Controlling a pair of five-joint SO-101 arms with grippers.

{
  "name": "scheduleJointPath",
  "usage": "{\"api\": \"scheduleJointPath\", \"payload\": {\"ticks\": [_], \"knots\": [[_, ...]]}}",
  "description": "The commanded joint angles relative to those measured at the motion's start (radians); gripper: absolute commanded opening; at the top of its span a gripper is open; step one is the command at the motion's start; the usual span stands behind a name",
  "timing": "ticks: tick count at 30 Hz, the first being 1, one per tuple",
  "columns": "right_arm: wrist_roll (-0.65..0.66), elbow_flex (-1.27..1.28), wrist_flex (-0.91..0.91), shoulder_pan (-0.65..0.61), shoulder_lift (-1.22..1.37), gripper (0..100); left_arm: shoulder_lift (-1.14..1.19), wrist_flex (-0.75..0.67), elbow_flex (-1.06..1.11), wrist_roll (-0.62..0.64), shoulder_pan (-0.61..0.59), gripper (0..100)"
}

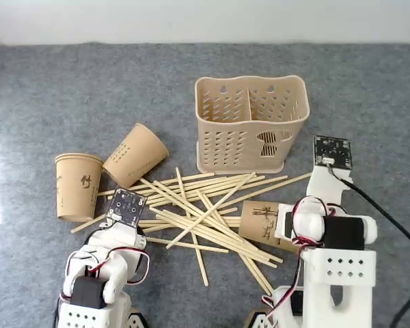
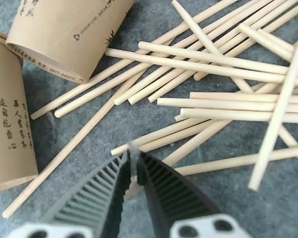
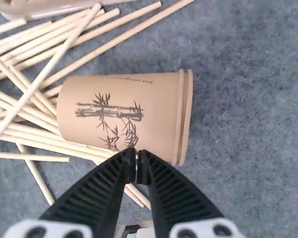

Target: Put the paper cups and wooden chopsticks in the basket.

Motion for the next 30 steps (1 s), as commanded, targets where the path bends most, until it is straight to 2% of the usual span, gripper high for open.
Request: {"api": "scheduleJointPath", "payload": {"ticks": [1,4,13,19,21,25,26,28,30], "knots": [[-0.078,-0.003,-0.022,0.039,-0.013,21.4,-0.009,0.005,-0.012,-0.006,-0.002,2],[-0.149,0.003,-0.044,0.054,-0.007,30.4,-0.009,0.005,-0.012,-0.006,-0.002,2],[-0.158,0.003,-0.045,0.062,0.139,30.6,-0.009,0.005,-0.012,-0.006,-0.002,2],[-0.16,0.002,-0.166,0.053,0.317,30.2,-0.009,0.005,-0.012,-0.006,-0.002,2],[-0.16,0.002,-0.199,0.051,0.371,25.4,-0.009,0.005,-0.012,-0.006,-0.002,2],[-0.158,-0.005,-0.237,0.024,0.433,3.1,-0.009,0.005,-0.012,-0.006,-0.002,2],[-0.158,-0.005,-0.232,0.008,0.44,0.0,-0.009,0.005,-0.012,-0.006,-0.002,2],[-0.158,0.0,-0.226,-0.019,0.44,4.8,-0.009,0.005,-0.012,-0.006,-0.002,2],[-0.157,-0.002,-0.226,-0.025,0.432,3.2,-0.009,0.005,-0.012,-0.006,-0.002,2]]}}
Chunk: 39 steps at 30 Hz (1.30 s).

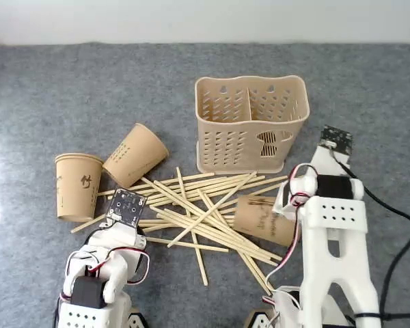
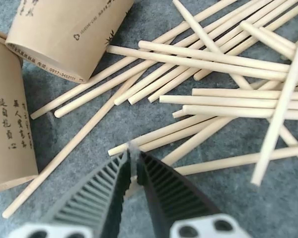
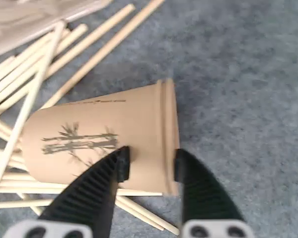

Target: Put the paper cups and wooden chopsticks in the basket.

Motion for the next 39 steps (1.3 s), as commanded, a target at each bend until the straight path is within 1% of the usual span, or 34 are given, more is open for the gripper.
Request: {"api": "scheduleJointPath", "payload": {"ticks": [1,3,5,14,19,23,25,27,32,33,37,39], "knots": [[0.0,0.011,-0.004,-0.036,0.021,0.9,-0.009,0.005,-0.012,-0.006,-0.002,2],[0.005,0.011,-0.002,-0.035,-0.005,1.3,-0.009,0.005,-0.012,-0.006,-0.002,2],[0.037,0.011,-0.002,-0.035,-0.053,0.7,-0.009,0.005,-0.012,-0.006,-0.002,2],[0.304,0.017,-0.01,-0.031,-0.397,0.8,-0.009,0.005,-0.012,-0.006,-0.002,2],[0.577,0.046,-0.01,-0.031,-0.526,0.8,-0.009,0.005,-0.012,-0.006,-0.002,2],[0.862,0.095,-0.01,-0.03,-0.562,0.8,-0.009,0.005,-0.012,-0.006,-0.002,2],[0.968,0.129,-0.01,-0.03,-0.565,0.8,-0.009,0.005,-0.012,-0.006,-0.002,2],[0.997,0.169,-0.012,-0.031,-0.565,0.8,-0.009,0.005,-0.012,-0.006,-0.002,2],[1.003,0.218,-0.012,-0.033,-0.567,1.6,-0.009,0.005,-0.012,-0.006,-0.002,2],[1.002,0.218,-0.008,-0.033,-0.567,2.8,-0.009,0.005,-0.012,-0.006,-0.002,2],[0.996,0.221,0.002,-0.031,-0.567,13.4,-0.009,0.005,-0.012,-0.006,-0.002,2],[0.971,0.221,0.027,-0.036,-0.567,14.7,-0.009,0.005,-0.012,-0.006,-0.002,2]]}}
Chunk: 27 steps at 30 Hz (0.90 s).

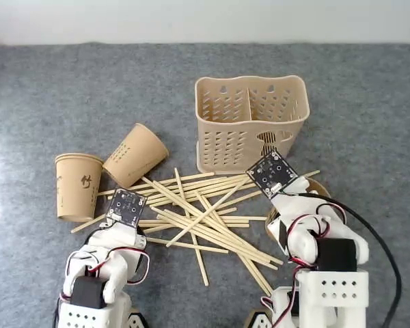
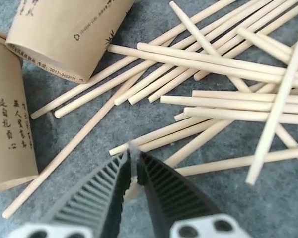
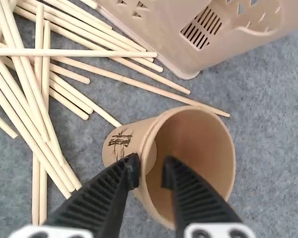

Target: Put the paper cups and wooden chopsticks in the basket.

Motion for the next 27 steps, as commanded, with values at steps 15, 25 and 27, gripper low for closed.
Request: {"api": "scheduleJointPath", "payload": {"ticks": [15,25,27], "knots": [[-0.198,0.017,0.173,-0.004,-0.002,11.8,-0.009,0.005,-0.012,-0.006,-0.002,2],[-0.196,0.018,0.179,0.021,-0.002,11.3,-0.009,0.005,-0.012,-0.006,-0.002,2],[-0.196,0.018,0.179,0.021,-0.002,11.3,-0.009,0.005,-0.012,-0.006,-0.002,2]]}}
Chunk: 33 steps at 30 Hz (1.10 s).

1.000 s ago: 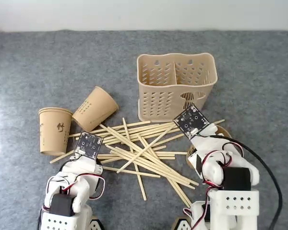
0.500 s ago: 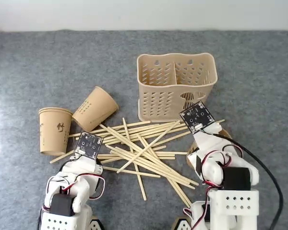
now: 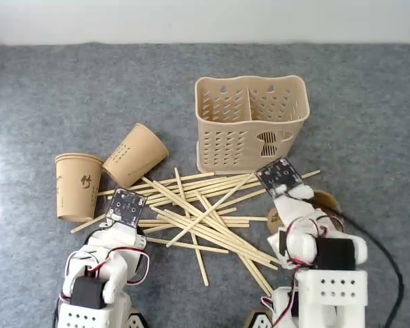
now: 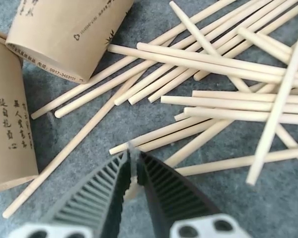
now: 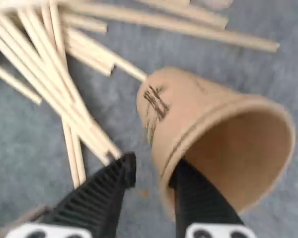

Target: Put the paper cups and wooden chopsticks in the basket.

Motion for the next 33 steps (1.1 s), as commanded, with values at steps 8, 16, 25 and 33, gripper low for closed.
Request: {"api": "scheduleJointPath", "payload": {"ticks": [8,16,25,33], "knots": [[-0.012,-0.008,0.007,0.018,-0.004,11.3,-0.009,0.005,-0.012,-0.006,0.006,2],[-0.012,-0.015,0.007,0.012,-0.005,11.3,-0.009,0.011,-0.019,-0.011,0.006,2],[-0.011,-0.015,0.005,0.01,-0.005,11.3,-0.009,0.049,-0.239,-0.358,-0.141,2],[-0.011,-0.015,0.004,0.01,-0.005,11.3,-0.005,-0.121,-0.406,-0.477,-0.394,4]]}}
